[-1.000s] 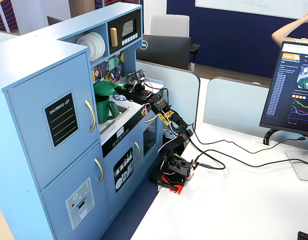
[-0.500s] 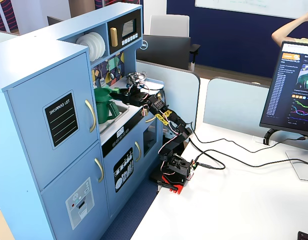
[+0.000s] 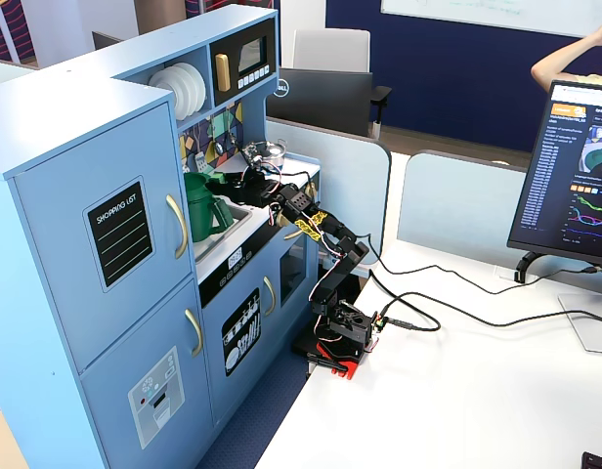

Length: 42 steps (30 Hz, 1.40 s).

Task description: Pick up the lid from the counter and put it on the green recipient

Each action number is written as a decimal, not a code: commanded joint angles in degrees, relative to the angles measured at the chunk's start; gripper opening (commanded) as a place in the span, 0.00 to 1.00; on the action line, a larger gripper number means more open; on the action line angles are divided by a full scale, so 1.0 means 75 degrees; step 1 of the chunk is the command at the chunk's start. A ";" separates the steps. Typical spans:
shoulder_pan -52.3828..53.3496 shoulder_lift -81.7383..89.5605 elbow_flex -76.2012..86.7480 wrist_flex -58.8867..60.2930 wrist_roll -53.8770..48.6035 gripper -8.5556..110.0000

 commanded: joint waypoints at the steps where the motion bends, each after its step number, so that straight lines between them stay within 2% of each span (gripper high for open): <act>1: -0.0117 0.0023 -0.0656 -0.0340 -0.0129 0.07; 13: 0.0176 0.0563 0.0012 -0.0082 0.0012 0.07; 19: 0.0293 0.0727 0.0105 -0.0152 0.0621 0.31; 22: 0.0328 0.0727 0.0059 -0.0352 0.0457 0.35; 28: 0.0293 0.0773 -0.0668 -0.0105 0.0211 0.35; 33: -0.0176 0.2121 -0.0773 0.1969 -0.0340 0.33; 39: -0.0035 0.4430 0.1359 0.3457 -0.0609 0.33; 42: -0.0012 0.5578 0.2836 0.4371 -0.0164 0.25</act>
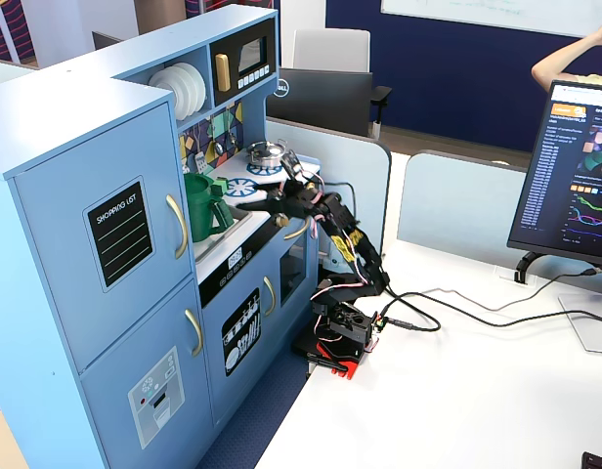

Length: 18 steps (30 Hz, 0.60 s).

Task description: Pick up the lid from the counter and put it on the green recipient

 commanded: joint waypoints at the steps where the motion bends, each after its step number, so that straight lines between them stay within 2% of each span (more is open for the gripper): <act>1: 0.0094 0.1559 0.1793 0.1266 0.0164 0.21; 3: 0.0117 0.2121 0.2895 0.1898 0.0152 0.12; 6: 0.0387 0.2684 0.4711 0.2355 -0.0082 0.07; 10: 0.0715 0.3211 0.7336 0.1195 0.0176 0.07; 14: 0.0410 0.3316 0.9012 0.0328 0.1172 0.07; 18: -0.0141 0.3281 0.9398 0.1418 0.1500 0.07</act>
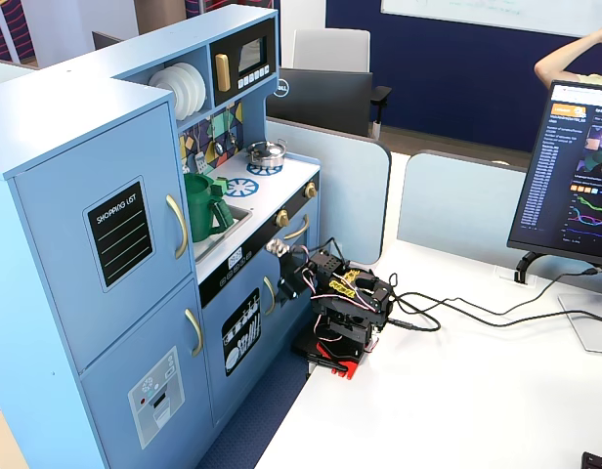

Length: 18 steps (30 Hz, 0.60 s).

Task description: Pick up the lid from the counter and put it on the green recipient

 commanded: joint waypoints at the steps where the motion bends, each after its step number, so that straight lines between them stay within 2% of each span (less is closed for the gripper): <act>1: -0.0504 0.0176 0.0258 0.1090 0.0398 0.07; 3: -0.0656 0.0270 0.0258 0.1934 0.0703 0.07; 8: -0.0785 0.0832 0.0270 0.3738 0.0281 0.07; 11: -0.0879 0.0832 0.0270 0.4008 0.0855 0.08; 18: -0.0691 0.0844 0.0270 0.3996 0.0797 0.09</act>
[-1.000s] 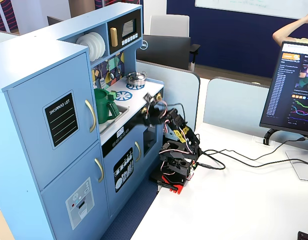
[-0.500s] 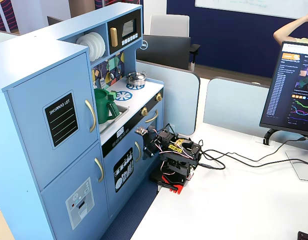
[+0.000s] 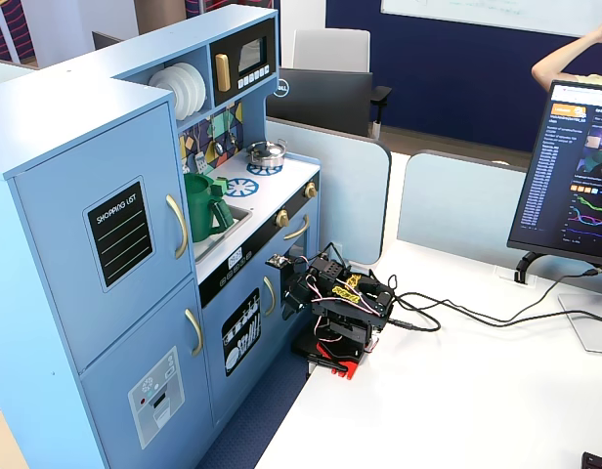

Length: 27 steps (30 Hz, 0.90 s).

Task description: Pick up the lid from the counter and put it on the green recipient

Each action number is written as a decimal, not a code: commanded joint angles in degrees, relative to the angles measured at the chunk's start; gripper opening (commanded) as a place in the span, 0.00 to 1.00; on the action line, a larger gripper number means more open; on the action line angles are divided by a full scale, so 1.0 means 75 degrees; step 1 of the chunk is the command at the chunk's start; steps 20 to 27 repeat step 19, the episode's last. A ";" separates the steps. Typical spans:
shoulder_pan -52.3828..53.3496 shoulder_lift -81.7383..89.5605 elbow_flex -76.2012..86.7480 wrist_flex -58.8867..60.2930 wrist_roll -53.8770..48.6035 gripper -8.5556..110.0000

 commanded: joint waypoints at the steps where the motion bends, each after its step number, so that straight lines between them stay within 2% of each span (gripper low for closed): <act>1: 0.0164 -0.0047 -0.0023 0.1395 0.0187 0.09; 27: 0.0258 -0.0047 -0.0023 0.1406 0.0187 0.09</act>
